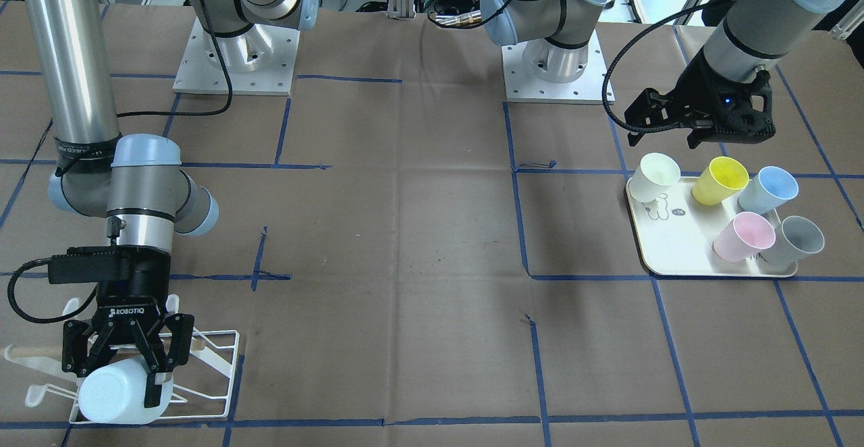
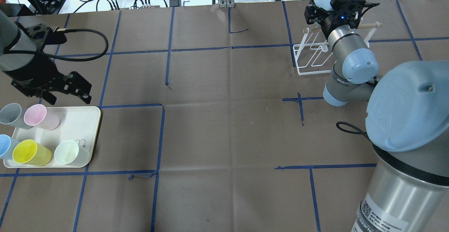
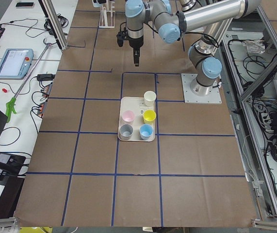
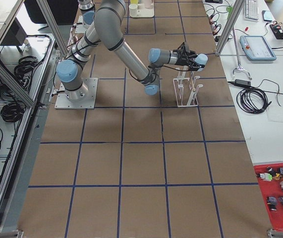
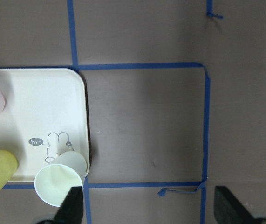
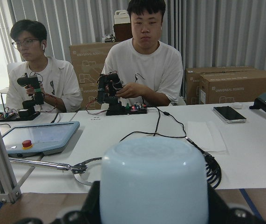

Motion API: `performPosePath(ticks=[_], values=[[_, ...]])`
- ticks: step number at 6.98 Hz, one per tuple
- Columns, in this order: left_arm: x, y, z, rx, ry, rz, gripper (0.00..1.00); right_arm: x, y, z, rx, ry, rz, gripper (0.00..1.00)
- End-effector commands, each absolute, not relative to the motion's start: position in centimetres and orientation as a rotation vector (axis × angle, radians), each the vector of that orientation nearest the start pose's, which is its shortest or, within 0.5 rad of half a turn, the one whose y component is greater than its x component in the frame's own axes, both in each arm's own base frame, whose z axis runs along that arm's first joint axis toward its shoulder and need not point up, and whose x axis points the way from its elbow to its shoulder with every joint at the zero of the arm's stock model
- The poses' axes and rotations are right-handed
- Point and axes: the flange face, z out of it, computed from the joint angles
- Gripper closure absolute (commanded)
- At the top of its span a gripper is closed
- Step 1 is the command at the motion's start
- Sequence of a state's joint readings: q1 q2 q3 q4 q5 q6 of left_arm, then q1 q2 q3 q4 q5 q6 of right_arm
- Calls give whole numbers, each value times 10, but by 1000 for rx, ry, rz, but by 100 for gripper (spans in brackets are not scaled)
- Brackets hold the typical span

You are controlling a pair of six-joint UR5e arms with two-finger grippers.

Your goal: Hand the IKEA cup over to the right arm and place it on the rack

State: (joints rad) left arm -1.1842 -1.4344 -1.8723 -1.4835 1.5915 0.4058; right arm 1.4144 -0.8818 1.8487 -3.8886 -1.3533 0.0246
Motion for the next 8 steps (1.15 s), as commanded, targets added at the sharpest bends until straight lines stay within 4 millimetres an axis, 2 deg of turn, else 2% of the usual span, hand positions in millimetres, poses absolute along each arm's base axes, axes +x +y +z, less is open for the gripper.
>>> performPosePath(ticks=[1, 2, 3, 4, 5, 8], values=[[97, -382, 377, -3, 3184, 165, 1, 58, -627, 237, 10, 2389, -1897, 59], [112, -367, 366, 14, 3195, 170, 2, 58, -627, 235, 11, 2392, -1893, 57], [111, -361, 363, 6, 3201, 169, 2, 58, -627, 234, 10, 2393, -1889, 55], [110, -362, 359, 11, 3203, 167, 2, 58, -627, 235, 12, 2391, -1890, 44], [114, -369, 349, 8, 3201, 134, 2, 58, -627, 235, 21, 2389, -1885, 2], [99, -359, 291, 4, 3201, -16, 2, 58, -627, 235, 23, 2388, -1884, 1]])
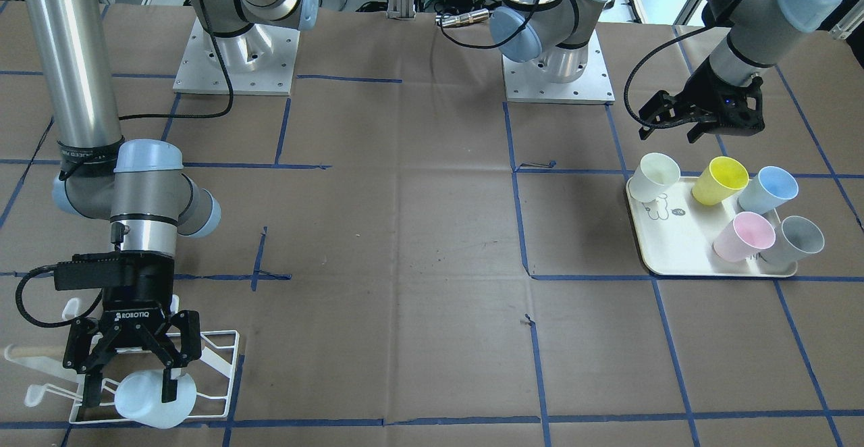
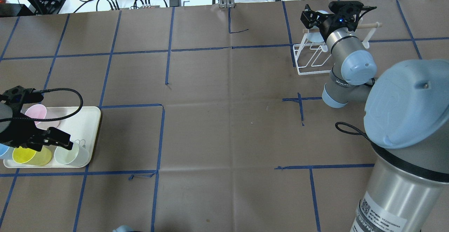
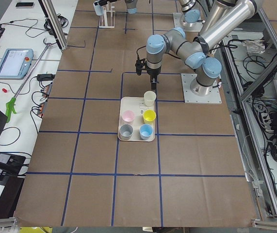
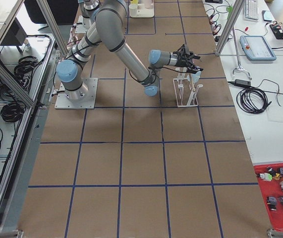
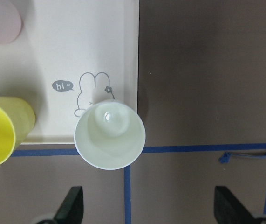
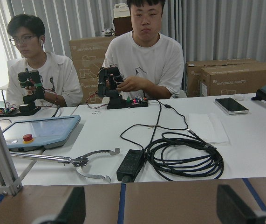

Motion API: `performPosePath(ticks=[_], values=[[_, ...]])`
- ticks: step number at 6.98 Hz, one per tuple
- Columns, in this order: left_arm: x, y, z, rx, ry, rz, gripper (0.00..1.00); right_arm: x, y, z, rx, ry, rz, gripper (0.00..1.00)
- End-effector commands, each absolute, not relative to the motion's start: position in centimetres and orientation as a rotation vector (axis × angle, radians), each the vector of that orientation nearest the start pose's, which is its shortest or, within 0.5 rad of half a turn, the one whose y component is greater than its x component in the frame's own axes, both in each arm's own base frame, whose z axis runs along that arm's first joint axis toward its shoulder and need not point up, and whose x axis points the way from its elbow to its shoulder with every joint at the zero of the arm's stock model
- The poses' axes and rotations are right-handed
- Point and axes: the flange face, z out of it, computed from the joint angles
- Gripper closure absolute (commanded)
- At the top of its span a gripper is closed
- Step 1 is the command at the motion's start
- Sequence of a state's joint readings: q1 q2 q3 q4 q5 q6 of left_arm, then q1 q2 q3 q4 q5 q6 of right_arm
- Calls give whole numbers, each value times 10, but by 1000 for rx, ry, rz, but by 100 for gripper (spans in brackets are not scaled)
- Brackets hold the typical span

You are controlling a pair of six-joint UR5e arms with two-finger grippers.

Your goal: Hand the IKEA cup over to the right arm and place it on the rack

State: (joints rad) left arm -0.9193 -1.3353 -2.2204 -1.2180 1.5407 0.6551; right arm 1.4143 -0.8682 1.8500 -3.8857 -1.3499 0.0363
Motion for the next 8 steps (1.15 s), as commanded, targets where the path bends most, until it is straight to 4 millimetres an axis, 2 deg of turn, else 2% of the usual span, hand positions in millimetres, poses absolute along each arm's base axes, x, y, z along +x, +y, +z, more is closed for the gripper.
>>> performPosePath(ticks=[1, 3, 4, 7, 8], values=[[95, -356, 280, 3, 3213, -32, 2, 58, -627, 235, 23, 2388, -1884, 1], [104, -367, 260, 6, 3206, -39, 2, 58, -628, 237, 22, 2385, -1890, 1], [105, -368, 254, 9, 3207, -28, 2, 58, -628, 246, 21, 2374, -1904, 1], [100, -358, 237, 15, 3220, 39, 2, 61, -620, 299, 3, 2300, -2004, 1], [103, -358, 238, 16, 3199, 59, 2, 63, -616, 317, -8, 2271, -2039, 1]])
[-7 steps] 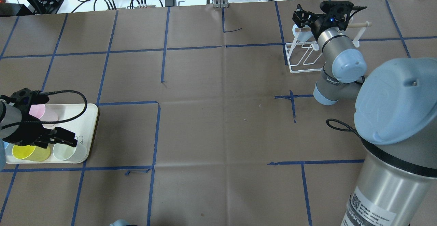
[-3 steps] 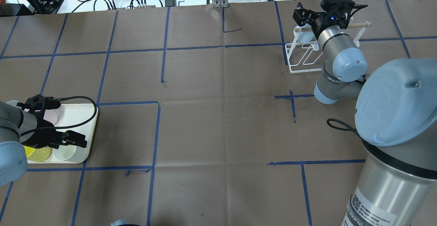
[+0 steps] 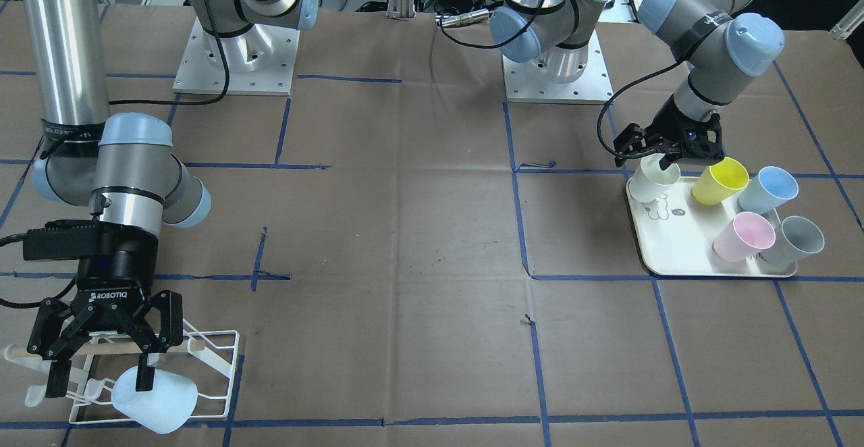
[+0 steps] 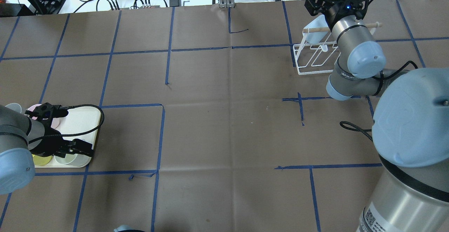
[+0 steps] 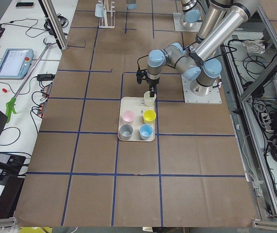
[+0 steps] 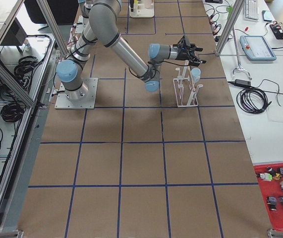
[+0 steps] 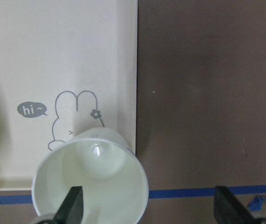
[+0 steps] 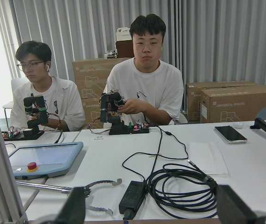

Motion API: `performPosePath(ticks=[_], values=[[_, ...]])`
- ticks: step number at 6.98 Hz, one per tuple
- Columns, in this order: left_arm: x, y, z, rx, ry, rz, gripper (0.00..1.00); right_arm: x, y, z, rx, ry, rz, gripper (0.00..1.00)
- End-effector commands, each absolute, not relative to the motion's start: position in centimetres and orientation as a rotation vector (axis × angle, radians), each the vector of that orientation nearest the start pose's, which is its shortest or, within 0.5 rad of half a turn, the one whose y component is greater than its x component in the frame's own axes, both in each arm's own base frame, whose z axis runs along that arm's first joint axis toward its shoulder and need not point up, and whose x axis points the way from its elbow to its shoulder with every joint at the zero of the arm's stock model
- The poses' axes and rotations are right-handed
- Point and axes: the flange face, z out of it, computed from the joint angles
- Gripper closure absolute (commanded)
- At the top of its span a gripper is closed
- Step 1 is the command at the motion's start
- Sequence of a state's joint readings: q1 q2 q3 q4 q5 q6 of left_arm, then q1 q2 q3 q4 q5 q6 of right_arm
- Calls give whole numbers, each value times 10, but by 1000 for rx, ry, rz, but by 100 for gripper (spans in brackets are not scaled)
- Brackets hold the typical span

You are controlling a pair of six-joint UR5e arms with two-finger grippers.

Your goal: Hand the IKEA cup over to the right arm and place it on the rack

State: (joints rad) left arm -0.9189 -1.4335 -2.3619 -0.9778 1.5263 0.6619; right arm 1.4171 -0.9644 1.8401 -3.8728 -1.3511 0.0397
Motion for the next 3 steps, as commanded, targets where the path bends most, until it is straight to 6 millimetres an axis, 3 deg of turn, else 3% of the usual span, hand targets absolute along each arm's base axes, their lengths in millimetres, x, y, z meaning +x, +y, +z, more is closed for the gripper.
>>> performPosePath(ticks=[1, 3], values=[[103, -358, 236, 16, 3200, 63, 2, 63, -611, 332, -13, 2249, -2067, 1], [105, -360, 232, 16, 3195, 57, 3, 71, -606, 350, -21, 2250, -2049, 0]])
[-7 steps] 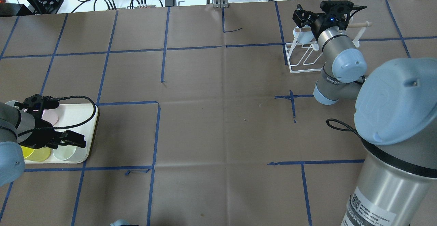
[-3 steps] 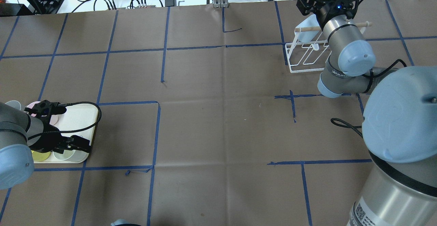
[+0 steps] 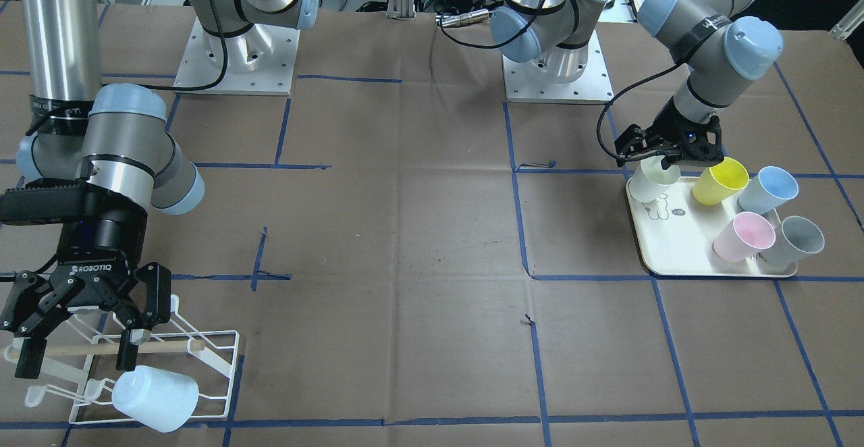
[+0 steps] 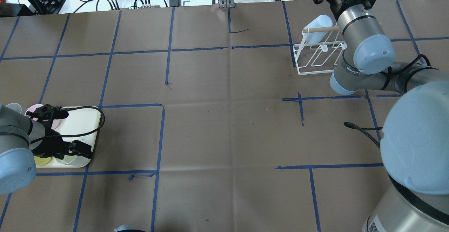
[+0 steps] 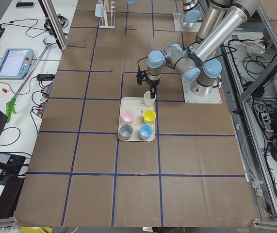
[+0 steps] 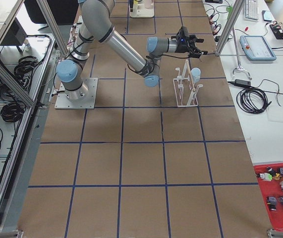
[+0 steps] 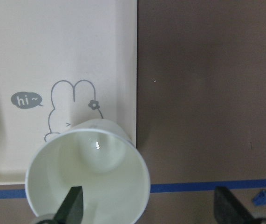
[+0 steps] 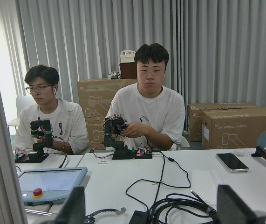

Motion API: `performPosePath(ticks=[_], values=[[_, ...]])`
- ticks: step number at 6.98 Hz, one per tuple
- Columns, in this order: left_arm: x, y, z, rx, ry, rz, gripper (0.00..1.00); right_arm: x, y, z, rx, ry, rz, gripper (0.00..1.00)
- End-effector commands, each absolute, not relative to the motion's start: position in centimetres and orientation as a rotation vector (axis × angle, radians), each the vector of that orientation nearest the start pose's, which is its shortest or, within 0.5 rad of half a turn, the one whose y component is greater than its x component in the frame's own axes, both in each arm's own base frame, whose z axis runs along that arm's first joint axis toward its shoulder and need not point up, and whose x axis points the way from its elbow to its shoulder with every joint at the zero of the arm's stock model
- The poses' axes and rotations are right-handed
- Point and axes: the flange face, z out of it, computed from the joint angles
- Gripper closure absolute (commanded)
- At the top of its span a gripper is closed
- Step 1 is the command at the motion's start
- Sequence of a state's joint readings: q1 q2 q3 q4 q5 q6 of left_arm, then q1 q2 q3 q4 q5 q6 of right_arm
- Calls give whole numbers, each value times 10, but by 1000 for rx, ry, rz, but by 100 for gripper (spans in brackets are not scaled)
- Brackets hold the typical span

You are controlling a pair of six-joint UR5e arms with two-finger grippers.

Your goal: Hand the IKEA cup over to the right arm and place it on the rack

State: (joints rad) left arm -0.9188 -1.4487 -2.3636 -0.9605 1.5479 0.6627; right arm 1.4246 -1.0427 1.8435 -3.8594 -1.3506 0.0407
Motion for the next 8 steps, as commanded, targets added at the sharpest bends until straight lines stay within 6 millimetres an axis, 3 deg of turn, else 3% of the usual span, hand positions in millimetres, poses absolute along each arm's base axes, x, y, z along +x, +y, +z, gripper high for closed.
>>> performPosePath(ticks=[1, 2, 3, 4, 6, 8], values=[[106, -362, 233, 19, 3194, 53, 11, 86, -607, 352, 1, 2259, -1946, 0], [106, -362, 234, 31, 3193, 50, 38, 99, -604, 357, 34, 2187, -1820, 0], [106, -362, 233, 33, 3193, 56, 84, 104, -604, 362, 112, 2148, -1717, 0], [107, -363, 234, 33, 3193, 54, 100, 113, -602, 364, 152, 2108, -1662, 0], [108, -365, 240, 31, 3183, 29, 100, 129, -598, 365, 201, 2017, -1512, 0], [117, -383, 275, 44, 3153, -32, 100, 138, -595, 363, 231, 1955, -1357, 0]])
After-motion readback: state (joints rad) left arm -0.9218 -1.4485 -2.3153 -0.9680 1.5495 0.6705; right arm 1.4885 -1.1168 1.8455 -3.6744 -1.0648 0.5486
